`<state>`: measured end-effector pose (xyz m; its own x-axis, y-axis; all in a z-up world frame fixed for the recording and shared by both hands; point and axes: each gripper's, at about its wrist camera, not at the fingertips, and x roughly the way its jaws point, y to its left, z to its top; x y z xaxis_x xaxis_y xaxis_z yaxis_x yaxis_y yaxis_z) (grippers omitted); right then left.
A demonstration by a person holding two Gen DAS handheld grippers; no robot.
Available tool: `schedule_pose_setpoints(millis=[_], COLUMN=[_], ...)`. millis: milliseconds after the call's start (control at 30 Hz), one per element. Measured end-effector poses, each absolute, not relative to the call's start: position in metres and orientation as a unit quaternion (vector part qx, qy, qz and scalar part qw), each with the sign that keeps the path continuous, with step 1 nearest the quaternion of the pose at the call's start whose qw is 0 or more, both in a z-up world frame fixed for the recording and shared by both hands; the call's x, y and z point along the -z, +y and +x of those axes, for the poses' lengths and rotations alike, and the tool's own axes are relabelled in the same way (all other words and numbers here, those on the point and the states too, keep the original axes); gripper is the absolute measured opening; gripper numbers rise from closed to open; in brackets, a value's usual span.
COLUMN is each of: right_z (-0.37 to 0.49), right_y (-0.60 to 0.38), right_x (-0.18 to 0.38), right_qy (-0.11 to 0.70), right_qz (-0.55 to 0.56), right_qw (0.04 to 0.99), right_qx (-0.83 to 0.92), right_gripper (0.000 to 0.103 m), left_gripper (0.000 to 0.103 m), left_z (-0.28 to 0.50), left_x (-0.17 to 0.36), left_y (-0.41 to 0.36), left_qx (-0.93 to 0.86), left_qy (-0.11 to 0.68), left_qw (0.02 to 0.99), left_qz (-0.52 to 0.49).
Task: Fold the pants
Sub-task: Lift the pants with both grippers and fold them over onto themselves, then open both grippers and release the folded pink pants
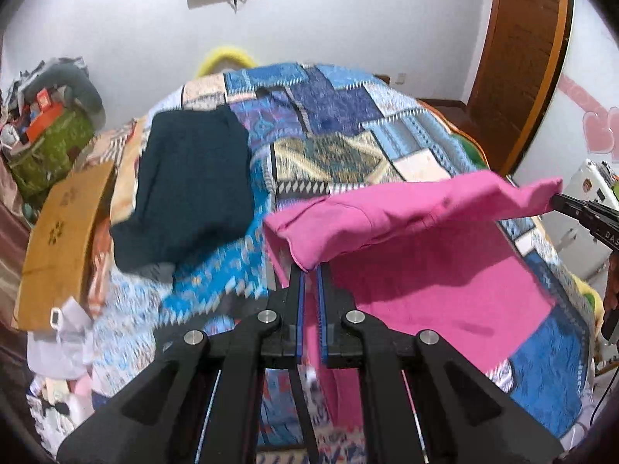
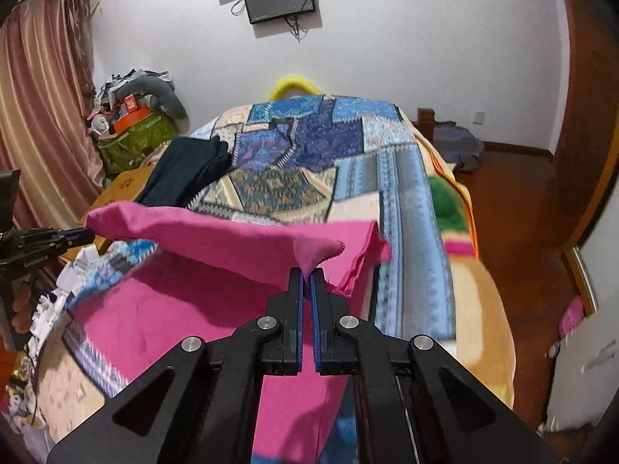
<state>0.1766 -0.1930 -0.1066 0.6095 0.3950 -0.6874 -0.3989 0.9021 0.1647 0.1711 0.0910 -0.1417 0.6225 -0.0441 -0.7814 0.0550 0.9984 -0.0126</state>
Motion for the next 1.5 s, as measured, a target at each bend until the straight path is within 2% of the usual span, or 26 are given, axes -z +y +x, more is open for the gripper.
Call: schedule_pose_setpoints(millis=[333, 467, 533, 567, 633, 700, 733, 867, 933, 1200, 1500], right_z=[0.137, 0.128, 0.125, 0.124, 0.117, 0.112, 0.110, 0.111, 0.115, 0.136, 0.149], right_y=[-0.194, -0.201, -0.203, -0.204, -0.203, -0.197, -0.190, -0.164, -0.147, -0.110, -0.096], right_x=[0.156, 0.156, 0.148, 0.142, 0.134, 0.128, 0.124, 0.121, 0.126, 0.172, 0.174], right_qy=[0.450, 0.456, 0.450, 0.442, 0.427, 0.416, 0.410, 0.397, 0.402, 0.464, 0.446], right_qz=[-0.039, -0.025, -0.021, -0.021, -0.024, -0.027, -0.035, -0.079, -0.105, -0.178, -0.147], right_qw=[0.868, 0.866, 0.868, 0.872, 0.879, 0.881, 0.881, 0.874, 0.863, 0.808, 0.814], right_qx=[-0.206, -0.206, -0.208, -0.208, -0.210, -0.223, -0.234, -0.270, -0.286, -0.318, -0.342], right_gripper=[0.007, 0.009, 0.014, 0.020, 0.028, 0.036, 0.038, 0.040, 0.040, 0.040, 0.040], left_gripper=[0.007, 0.014, 0.032, 0.038, 0.057, 0.068, 0.072, 0.075, 0.082, 0.083, 0.083], left_z=[0.129, 0.120, 0.119, 0.120, 0.121, 0.122, 0.124, 0.132, 0.137, 0.153, 0.160], left_x=[0.182, 0.176, 0.170, 0.165, 0.156, 0.146, 0.141, 0.133, 0.133, 0.160, 0.191], left_y=[0.084, 0.082, 0.082, 0.082, 0.082, 0.081, 0.080, 0.071, 0.064, 0.033, 0.003], left_qx=[0.024, 0.022, 0.019, 0.017, 0.018, 0.021, 0.022, 0.037, 0.044, 0.078, 0.141], left_qy=[0.472, 0.468, 0.466, 0.462, 0.453, 0.440, 0.434, 0.430, 0.432, 0.467, 0.501], left_qw=[0.881, 0.882, 0.884, 0.886, 0.891, 0.897, 0.900, 0.902, 0.900, 0.878, 0.848], left_qz=[0.029, 0.038, 0.040, 0.039, 0.035, 0.026, 0.022, 0.024, 0.030, 0.071, 0.098])
